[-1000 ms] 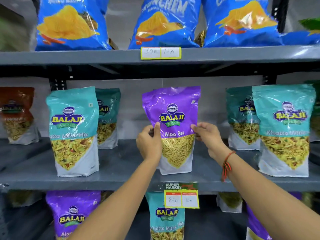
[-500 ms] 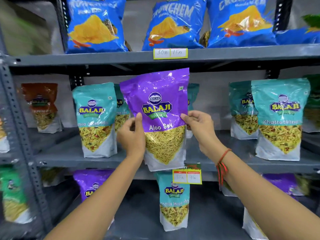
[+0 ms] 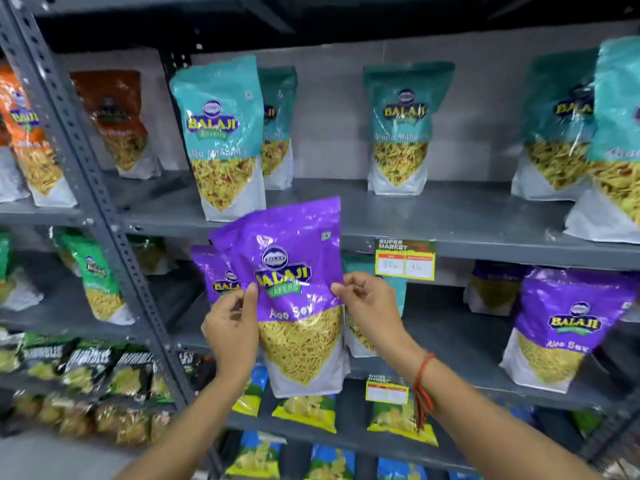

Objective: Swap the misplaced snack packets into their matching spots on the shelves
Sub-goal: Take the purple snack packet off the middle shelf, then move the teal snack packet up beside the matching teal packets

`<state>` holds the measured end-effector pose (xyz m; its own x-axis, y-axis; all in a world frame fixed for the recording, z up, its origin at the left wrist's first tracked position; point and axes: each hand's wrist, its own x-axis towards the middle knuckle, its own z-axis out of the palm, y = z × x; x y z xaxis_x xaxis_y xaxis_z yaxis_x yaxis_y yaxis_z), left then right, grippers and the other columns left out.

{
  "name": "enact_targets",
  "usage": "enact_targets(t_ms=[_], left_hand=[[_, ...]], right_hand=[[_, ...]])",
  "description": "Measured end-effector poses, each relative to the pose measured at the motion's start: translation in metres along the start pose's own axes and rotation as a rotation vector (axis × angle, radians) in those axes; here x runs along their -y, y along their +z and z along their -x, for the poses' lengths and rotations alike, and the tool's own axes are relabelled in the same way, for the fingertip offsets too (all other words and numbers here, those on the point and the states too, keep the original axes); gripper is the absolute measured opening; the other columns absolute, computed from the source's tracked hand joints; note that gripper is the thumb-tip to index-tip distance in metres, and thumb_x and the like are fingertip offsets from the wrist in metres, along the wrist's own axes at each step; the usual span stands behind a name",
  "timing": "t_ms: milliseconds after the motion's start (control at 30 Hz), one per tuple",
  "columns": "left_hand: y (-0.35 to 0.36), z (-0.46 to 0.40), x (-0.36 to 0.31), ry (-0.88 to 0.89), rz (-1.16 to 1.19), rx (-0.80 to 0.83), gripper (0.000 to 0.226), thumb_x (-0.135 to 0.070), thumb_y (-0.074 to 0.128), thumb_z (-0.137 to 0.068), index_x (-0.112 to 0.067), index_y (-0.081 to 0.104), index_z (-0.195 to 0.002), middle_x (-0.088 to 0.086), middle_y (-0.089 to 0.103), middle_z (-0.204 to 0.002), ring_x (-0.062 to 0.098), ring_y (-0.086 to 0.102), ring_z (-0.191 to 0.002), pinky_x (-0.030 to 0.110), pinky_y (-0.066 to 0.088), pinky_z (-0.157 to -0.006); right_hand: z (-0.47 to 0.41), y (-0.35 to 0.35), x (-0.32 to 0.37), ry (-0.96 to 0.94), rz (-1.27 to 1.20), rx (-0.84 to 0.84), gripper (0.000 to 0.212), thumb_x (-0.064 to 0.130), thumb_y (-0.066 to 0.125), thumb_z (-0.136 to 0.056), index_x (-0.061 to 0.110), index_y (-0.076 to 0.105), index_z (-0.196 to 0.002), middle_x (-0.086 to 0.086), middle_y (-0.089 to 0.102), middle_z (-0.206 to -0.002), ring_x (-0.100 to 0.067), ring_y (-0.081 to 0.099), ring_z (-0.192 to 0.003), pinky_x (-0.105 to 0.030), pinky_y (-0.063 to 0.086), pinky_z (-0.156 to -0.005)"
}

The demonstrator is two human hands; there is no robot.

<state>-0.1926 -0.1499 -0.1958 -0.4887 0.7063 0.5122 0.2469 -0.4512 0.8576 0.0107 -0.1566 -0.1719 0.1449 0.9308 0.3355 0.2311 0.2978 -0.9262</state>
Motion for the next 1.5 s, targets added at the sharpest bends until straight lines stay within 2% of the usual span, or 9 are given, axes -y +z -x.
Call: enact_targets(t_ms=[100,333,533,833,933,1033,1200,1333,1500], left_hand=[[0.008,0.008,0.044,-0.092,-0.131,0.041,0.024,-0.036,0.067,-0.084,-0.023,0.064,-0.064,0.014,0.06,-0.061,0.016,0.049,-0.057,0.038,0.043,-0.062],[0.055,-0.011,0.098,-0.319,-0.253,0.098,0.02,-0.021,0.071,-0.085,-0.008,0.07,-0.069,0.012,0.059,-0.066,0.022,0.052,-0.069,0.034,0.033,-0.061],[0.077,-0.041,0.155,-0.472,-0.152,0.117,0.034,-0.062,0.068,-0.067,-0.029,0.071,-0.071,0.012,0.048,-0.054,0.019,0.039,-0.058,0.044,0.044,-0.06],[0.072,-0.041,0.19,-0.425,-0.194,0.24,0.042,-0.06,0.068,-0.073,-0.018,0.073,-0.07,0.009,0.051,-0.058,0.017,0.042,-0.061,0.052,0.051,-0.062],[0.072,-0.04,0.173,-0.521,-0.206,0.281,0.032,-0.051,0.068,-0.077,-0.02,0.075,-0.082,0.005,0.065,-0.073,0.02,0.056,-0.069,0.041,0.051,-0.074],[0.076,-0.031,0.144,-0.51,-0.256,0.146,0.031,-0.032,0.07,-0.084,-0.016,0.068,-0.111,0.004,0.071,-0.103,0.02,0.065,-0.087,0.041,0.055,-0.088],[0.106,0.014,0.09,-0.218,-0.161,0.207,0.012,-0.025,0.071,-0.084,-0.019,0.072,-0.094,0.002,0.072,-0.093,0.004,0.062,-0.074,0.006,0.044,-0.065],[0.145,0.053,0.07,-0.224,-0.161,0.405,0.028,-0.03,0.069,-0.085,-0.015,0.072,-0.109,0.004,0.076,-0.101,0.004,0.068,-0.084,0.029,0.055,-0.081],[0.201,0.08,0.091,-0.408,-0.25,0.597,0.072,-0.052,0.048,-0.084,-0.007,0.042,-0.139,0.018,0.058,-0.137,0.038,0.055,-0.124,0.049,0.047,-0.099]], right_hand=[[-0.006,0.011,-0.055,0.088,0.134,0.009,0.028,0.037,0.068,-0.079,0.013,0.061,-0.067,-0.004,0.058,-0.055,-0.014,0.047,-0.056,-0.035,0.039,-0.058],[-0.053,0.026,-0.124,0.169,0.416,0.01,0.047,0.024,0.068,-0.089,0.027,0.038,-0.054,0.01,0.042,-0.048,-0.013,0.043,-0.053,-0.032,0.032,-0.053],[-0.08,0.047,-0.146,0.158,0.419,-0.066,0.053,0.022,0.066,-0.091,0.029,0.03,-0.053,-0.002,0.059,-0.055,-0.02,0.046,-0.052,-0.033,0.023,-0.052],[-0.072,0.055,-0.169,0.179,0.443,-0.051,0.054,0.021,0.065,-0.093,0.026,0.032,-0.049,0.007,0.035,-0.044,-0.004,0.033,-0.043,-0.022,0.024,-0.044],[-0.07,0.055,-0.17,0.224,0.408,-0.063,0.036,0.02,0.064,-0.093,0.012,0.053,-0.06,-0.002,0.054,-0.052,-0.014,0.047,-0.048,-0.029,0.036,-0.05],[-0.062,0.047,-0.162,0.272,0.357,-0.061,0.016,0.022,0.065,-0.092,0.01,0.075,-0.097,-0.007,0.081,-0.093,-0.026,0.073,-0.081,-0.034,0.057,-0.075],[-0.037,0.015,-0.149,0.305,0.256,-0.219,0.018,0.03,0.068,-0.088,0.016,0.075,-0.099,0.001,0.076,-0.082,-0.015,0.07,-0.079,-0.022,0.052,-0.077],[-0.025,-0.027,-0.152,0.335,0.189,-0.459,0.014,0.033,0.069,-0.088,0.02,0.071,-0.083,0.003,0.072,-0.074,-0.017,0.069,-0.074,-0.028,0.051,-0.069],[-0.045,-0.073,-0.177,0.416,0.153,-0.515,0.032,0.03,0.068,-0.091,0.01,0.063,-0.116,-0.009,0.074,-0.105,-0.026,0.069,-0.098,-0.027,0.046,-0.076]])
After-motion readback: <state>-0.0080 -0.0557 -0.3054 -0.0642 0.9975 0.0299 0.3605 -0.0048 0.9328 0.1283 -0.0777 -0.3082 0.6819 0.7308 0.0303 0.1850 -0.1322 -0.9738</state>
